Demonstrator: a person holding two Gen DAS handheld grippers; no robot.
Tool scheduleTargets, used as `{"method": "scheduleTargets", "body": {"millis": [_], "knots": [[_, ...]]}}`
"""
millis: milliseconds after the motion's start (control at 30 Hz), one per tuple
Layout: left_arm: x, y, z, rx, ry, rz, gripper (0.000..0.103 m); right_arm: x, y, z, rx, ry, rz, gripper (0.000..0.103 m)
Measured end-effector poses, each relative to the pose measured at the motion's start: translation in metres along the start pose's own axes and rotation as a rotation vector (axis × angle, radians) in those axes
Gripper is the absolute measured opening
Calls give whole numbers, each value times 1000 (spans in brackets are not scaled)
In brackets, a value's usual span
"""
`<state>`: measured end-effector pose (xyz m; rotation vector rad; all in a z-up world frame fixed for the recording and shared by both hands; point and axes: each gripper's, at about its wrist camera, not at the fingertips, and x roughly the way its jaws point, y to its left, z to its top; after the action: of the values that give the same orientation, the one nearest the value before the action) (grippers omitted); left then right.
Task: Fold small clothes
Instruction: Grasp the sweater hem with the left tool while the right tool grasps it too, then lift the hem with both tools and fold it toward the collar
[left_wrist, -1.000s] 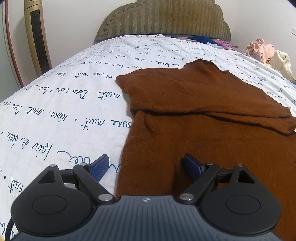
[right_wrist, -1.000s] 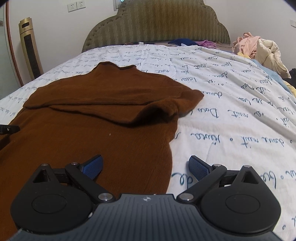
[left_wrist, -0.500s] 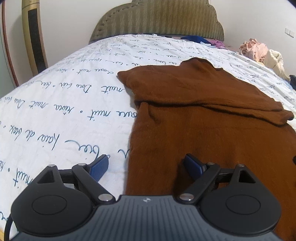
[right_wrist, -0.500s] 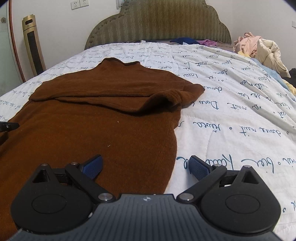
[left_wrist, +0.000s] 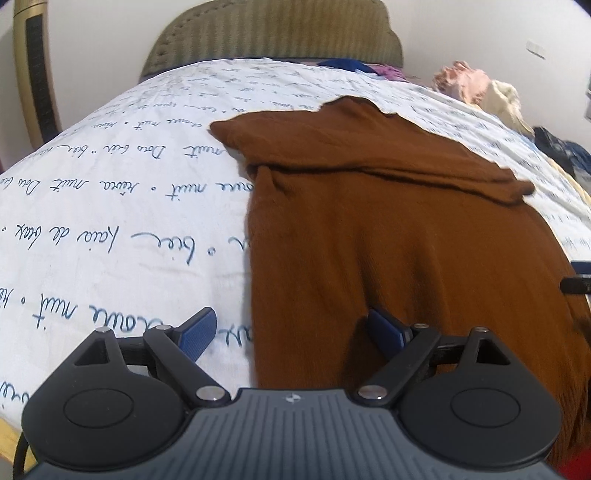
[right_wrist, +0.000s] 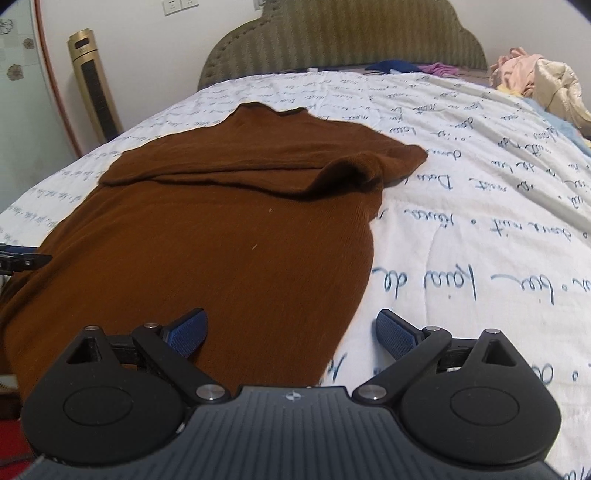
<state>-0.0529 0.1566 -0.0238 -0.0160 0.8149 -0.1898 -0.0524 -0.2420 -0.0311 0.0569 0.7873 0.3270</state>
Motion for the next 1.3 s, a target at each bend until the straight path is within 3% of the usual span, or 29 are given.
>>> {"method": "scheduleTargets", "body": {"millis": [133,267,400,467,567,600,700,1067,1167,1300], "knots": [[-7,3,-7,-1,9,-44,90,-11,1,-9,-13,29,35,96],[-15,9,-13,-35,34,-168,90,-22,4,-19,-25,65,85,96],[-18,7,-18,-51,21,-216,86,-34,13,-31,-51,81,126,85],[-16,2,-17,-48,24,-196,45,-35,20,-33,-76,79,127,71],[-15,-2,-11,-57,36,-190,25,-36,21,-30,-47,73,168,37],[-15,-4,-10,-55,35,-187,22,-34,18,-27,-27,74,186,29],[-20,-9,-9,-37,22,-176,14,-34,19,-26,-15,62,195,13],[-31,-14,26,-82,-85,-204,11,-45,8,17,24,-102,166,9],[-18,-13,42,-88,-101,-170,11,-33,0,33,42,-131,128,9],[5,-8,53,-105,-80,-135,11,-13,-9,46,36,-147,5,9]]}}
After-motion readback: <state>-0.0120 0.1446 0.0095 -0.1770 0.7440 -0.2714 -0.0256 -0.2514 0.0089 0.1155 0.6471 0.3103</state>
